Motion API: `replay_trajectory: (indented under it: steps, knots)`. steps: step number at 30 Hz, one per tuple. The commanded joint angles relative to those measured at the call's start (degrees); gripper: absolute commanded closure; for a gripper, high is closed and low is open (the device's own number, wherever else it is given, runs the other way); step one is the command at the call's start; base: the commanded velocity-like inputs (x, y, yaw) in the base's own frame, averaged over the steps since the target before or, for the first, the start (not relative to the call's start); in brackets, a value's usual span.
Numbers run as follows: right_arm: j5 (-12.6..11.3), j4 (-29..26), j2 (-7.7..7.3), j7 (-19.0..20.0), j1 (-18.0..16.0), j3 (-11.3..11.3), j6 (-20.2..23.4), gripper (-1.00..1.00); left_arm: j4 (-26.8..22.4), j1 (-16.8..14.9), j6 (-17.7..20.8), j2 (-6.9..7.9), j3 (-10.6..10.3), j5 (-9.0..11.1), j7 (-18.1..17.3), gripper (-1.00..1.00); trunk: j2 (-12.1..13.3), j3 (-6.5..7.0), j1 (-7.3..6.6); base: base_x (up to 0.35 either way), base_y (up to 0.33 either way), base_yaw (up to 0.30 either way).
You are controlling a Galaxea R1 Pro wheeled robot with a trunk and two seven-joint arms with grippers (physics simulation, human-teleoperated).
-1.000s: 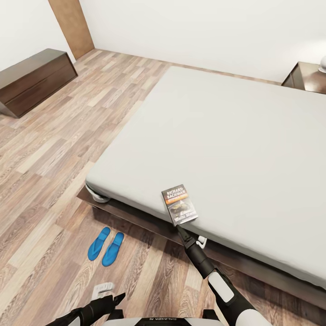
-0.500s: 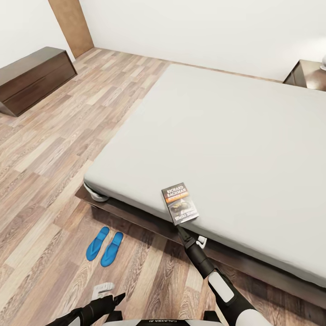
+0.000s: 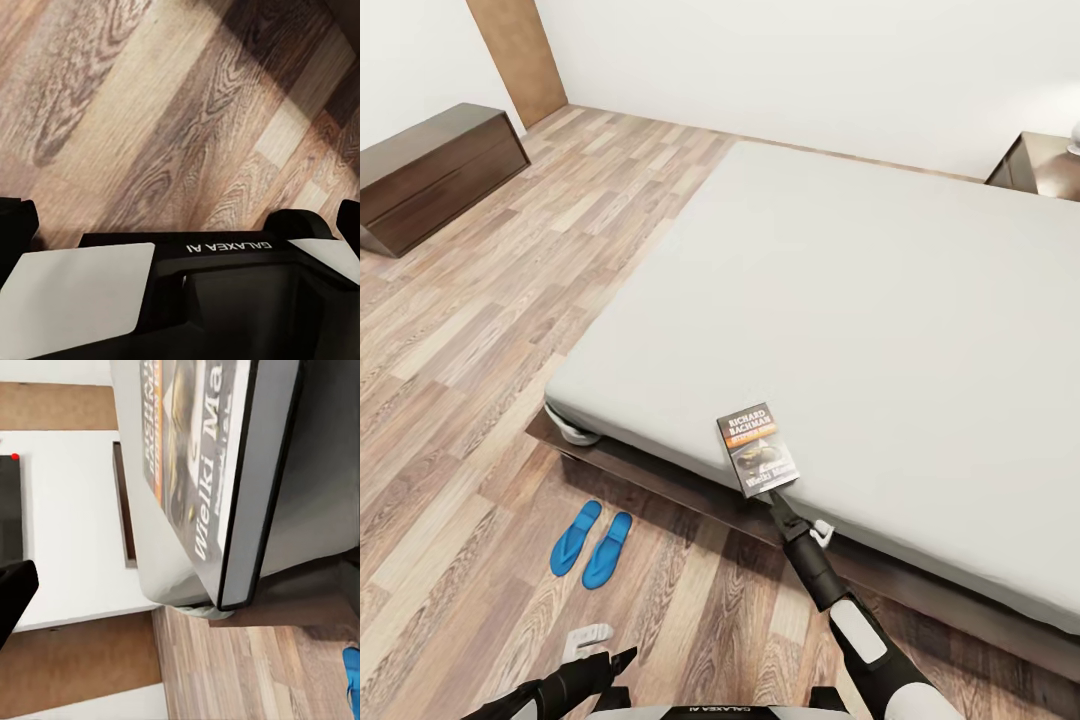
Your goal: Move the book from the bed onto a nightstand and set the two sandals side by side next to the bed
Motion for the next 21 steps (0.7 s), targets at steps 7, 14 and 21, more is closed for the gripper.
replay_trajectory:
  steps: [7, 14, 21]
  knots:
    - [-0.5, 0.0, 0.01, 0.2, 0.0, -1.9, 0.5, -1.00, 0.1, -0.1, -0.4, 0.02, 0.4, -0.6, -0.1, -1.00, 0.0, -0.03, 0.00, 0.000, 0.000, 0.000]
    - [-0.5, 0.0, 0.08, 0.2, 0.0, -2.0, 0.5, -1.00, 0.1, 0.0, -0.4, 0.02, 0.4, -0.6, -0.1, -1.00, 0.0, -0.03, 0.00, 0.000, 0.000, 0.000]
    - [-0.5, 0.1, 0.10, 0.2, 0.0, -2.0, 0.5, -1.00, 0.1, 0.0, -0.4, 0.02, 0.4, -0.6, -0.1, -1.00, -0.4, -0.20, 0.22, 0.000, 0.000, 0.000]
